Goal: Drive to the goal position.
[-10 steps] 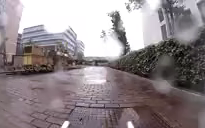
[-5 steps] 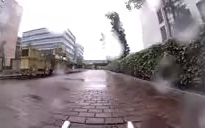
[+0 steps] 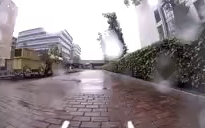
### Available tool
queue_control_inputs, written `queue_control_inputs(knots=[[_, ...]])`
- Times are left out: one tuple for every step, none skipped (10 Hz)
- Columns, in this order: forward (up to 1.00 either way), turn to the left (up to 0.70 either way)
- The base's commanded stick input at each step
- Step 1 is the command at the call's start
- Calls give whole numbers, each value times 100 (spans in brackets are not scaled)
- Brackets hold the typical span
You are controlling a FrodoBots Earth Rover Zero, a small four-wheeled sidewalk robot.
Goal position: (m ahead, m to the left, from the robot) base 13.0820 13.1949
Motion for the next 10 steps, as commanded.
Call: queue_control_inputs(knots=[[70, -12], [70, -12], [70, -12], [70, -12], [70, -12], [70, -12], [70, -12], [70, -12], [70, -13], [70, -12]])
